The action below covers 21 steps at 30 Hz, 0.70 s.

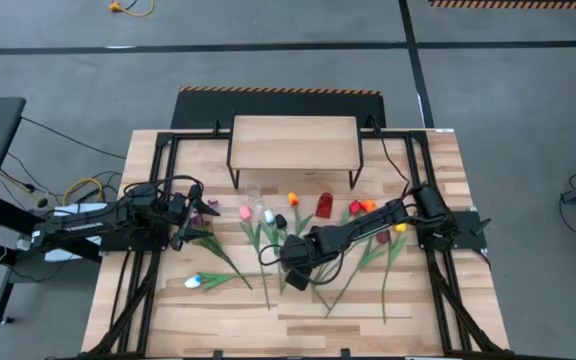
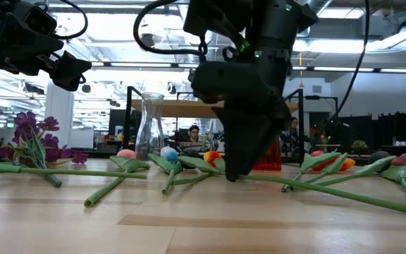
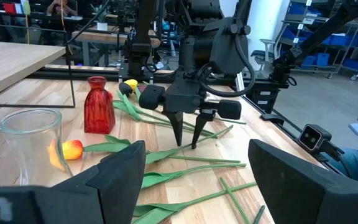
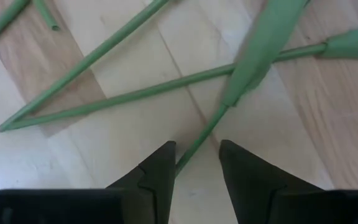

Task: Pick and place flowers into a vace then onto a shelf
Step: Put the left black flower into the transparent vase

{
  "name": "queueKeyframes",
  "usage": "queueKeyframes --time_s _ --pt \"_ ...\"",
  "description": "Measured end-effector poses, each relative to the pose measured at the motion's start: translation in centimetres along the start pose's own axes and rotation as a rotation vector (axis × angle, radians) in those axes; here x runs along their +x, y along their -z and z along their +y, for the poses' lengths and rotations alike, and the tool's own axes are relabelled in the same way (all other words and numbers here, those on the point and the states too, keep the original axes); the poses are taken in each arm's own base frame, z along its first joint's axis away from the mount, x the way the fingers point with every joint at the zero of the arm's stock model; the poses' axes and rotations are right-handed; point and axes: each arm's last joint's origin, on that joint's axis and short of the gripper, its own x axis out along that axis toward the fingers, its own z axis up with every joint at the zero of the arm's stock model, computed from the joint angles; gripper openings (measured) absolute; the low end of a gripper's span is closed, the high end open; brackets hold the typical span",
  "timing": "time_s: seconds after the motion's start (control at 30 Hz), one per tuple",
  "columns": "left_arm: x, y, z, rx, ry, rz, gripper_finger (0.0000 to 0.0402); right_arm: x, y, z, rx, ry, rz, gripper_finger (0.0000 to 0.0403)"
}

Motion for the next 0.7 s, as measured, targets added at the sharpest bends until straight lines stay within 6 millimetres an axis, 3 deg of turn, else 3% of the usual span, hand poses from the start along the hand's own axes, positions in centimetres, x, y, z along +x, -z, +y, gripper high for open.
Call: queueKeyframes --time_s 0.27,0.5,0.7 --pt "0.0 -0.01 0.0 0.0 0.0 -0.001 0.0276 0.33 0.19 0.0 -0.002 -0.003 -0.005 0.0103" --pt "0.0 -0.02 0.0 0.0 0.0 -0.001 0.0276 0.41 0.7 0.46 -0.019 0.007 -0.007 0.0011" --pt "0.0 -0.02 0.0 0.0 0.0 -0.001 0.0276 0.33 0.8 0.69 -0.025 0.001 -0.014 0.0007"
